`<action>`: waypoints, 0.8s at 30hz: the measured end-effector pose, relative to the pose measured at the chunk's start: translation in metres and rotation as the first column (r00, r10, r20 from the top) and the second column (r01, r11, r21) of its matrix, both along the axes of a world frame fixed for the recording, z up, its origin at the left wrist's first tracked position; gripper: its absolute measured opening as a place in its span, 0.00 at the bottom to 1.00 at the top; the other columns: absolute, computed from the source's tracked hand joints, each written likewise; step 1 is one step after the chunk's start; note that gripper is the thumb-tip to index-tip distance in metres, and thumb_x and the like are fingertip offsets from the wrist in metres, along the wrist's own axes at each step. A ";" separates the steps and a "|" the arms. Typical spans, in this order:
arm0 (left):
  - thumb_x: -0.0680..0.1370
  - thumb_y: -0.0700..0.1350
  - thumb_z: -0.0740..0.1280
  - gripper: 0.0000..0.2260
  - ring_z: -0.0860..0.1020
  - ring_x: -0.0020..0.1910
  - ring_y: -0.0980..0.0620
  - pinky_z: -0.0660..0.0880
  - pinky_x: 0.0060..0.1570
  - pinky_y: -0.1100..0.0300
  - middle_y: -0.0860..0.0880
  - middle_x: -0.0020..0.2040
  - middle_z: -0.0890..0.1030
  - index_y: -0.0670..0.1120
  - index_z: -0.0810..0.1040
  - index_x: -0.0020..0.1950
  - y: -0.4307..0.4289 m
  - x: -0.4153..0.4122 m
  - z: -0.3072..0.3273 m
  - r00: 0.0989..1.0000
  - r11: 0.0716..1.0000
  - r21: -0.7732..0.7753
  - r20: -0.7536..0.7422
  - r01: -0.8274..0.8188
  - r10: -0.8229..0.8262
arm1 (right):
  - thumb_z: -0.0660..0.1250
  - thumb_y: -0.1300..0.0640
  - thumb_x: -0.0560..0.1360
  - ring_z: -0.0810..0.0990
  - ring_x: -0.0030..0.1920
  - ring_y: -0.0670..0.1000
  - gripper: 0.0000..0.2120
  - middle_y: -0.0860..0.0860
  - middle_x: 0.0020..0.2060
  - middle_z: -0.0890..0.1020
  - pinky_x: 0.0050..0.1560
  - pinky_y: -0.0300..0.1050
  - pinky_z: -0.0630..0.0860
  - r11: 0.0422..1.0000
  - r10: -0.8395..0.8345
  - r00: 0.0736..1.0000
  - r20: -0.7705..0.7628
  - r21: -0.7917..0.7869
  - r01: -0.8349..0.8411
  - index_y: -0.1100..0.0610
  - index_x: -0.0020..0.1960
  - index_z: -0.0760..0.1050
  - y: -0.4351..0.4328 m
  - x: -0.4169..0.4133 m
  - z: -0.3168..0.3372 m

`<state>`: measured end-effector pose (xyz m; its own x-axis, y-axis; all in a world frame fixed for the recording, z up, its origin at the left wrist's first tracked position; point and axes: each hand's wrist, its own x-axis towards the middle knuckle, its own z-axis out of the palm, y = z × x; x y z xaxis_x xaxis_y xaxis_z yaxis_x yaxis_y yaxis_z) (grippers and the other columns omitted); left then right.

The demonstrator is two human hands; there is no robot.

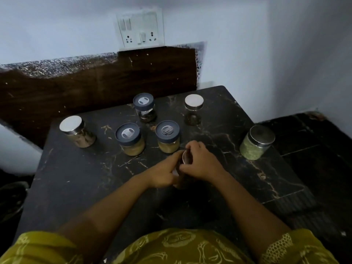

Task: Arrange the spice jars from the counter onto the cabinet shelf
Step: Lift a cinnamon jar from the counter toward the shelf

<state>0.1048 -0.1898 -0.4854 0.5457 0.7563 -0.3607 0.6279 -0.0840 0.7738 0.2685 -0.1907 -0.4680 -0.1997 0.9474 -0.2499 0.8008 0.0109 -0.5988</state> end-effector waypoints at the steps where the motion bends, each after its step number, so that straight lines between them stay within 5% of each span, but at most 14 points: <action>1: 0.67 0.43 0.71 0.41 0.69 0.64 0.57 0.68 0.62 0.64 0.54 0.67 0.68 0.54 0.52 0.74 0.001 -0.003 -0.002 1.000 1.000 0.025 0.027 -0.009 0.008 | 0.71 0.47 0.66 0.72 0.57 0.54 0.30 0.51 0.61 0.65 0.55 0.51 0.75 0.999 -0.033 0.993 -0.110 -0.008 0.032 0.50 0.63 0.62 0.003 0.001 0.004; 8: 0.61 0.46 0.79 0.41 0.73 0.59 0.58 0.72 0.58 0.60 0.59 0.60 0.72 0.59 0.59 0.67 0.015 -0.005 0.020 0.935 0.948 0.118 0.238 -0.296 0.262 | 0.74 0.56 0.68 0.70 0.57 0.49 0.27 0.52 0.61 0.64 0.46 0.31 0.69 0.953 -0.150 0.855 -0.496 0.157 0.258 0.49 0.63 0.65 0.023 0.001 0.024; 13: 0.58 0.54 0.78 0.37 0.74 0.58 0.54 0.76 0.53 0.57 0.53 0.61 0.73 0.58 0.63 0.62 0.026 0.001 0.024 0.839 0.842 0.184 0.330 -0.508 0.434 | 0.65 0.43 0.74 0.70 0.55 0.46 0.24 0.53 0.64 0.65 0.50 0.35 0.72 0.910 -0.186 0.872 -0.453 0.256 0.327 0.46 0.67 0.65 0.022 -0.014 0.023; 16: 0.62 0.51 0.78 0.37 0.76 0.57 0.53 0.78 0.52 0.56 0.55 0.59 0.75 0.58 0.64 0.66 0.035 -0.004 0.028 0.857 0.876 0.156 0.344 -0.456 0.384 | 0.60 0.40 0.75 0.71 0.59 0.47 0.26 0.52 0.66 0.70 0.57 0.46 0.73 0.956 -0.111 0.898 -0.426 0.202 0.214 0.43 0.70 0.60 0.029 -0.016 0.021; 20: 0.67 0.34 0.74 0.50 0.73 0.56 0.66 0.73 0.51 0.71 0.61 0.64 0.67 0.61 0.45 0.73 0.040 -0.018 0.039 0.919 0.984 -0.007 0.356 -0.178 0.169 | 0.57 0.44 0.78 0.73 0.56 0.45 0.27 0.52 0.68 0.71 0.52 0.38 0.73 0.975 -0.118 0.840 -0.529 0.098 0.199 0.46 0.74 0.54 0.037 -0.009 0.028; 24: 0.65 0.36 0.77 0.58 0.69 0.59 0.70 0.70 0.58 0.68 0.72 0.62 0.60 0.61 0.35 0.74 0.049 -0.027 0.042 0.936 0.988 0.017 0.325 -0.153 0.139 | 0.56 0.44 0.77 0.72 0.61 0.49 0.31 0.53 0.70 0.68 0.62 0.50 0.73 0.979 -0.129 0.793 -0.596 0.052 0.198 0.46 0.76 0.47 0.038 -0.009 0.031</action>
<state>0.0782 -0.1411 -0.4436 0.5096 0.8470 -0.1513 0.3538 -0.0460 0.9342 0.2596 -0.1523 -0.4370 -0.1144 0.9929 -0.0320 0.2921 0.0028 -0.9564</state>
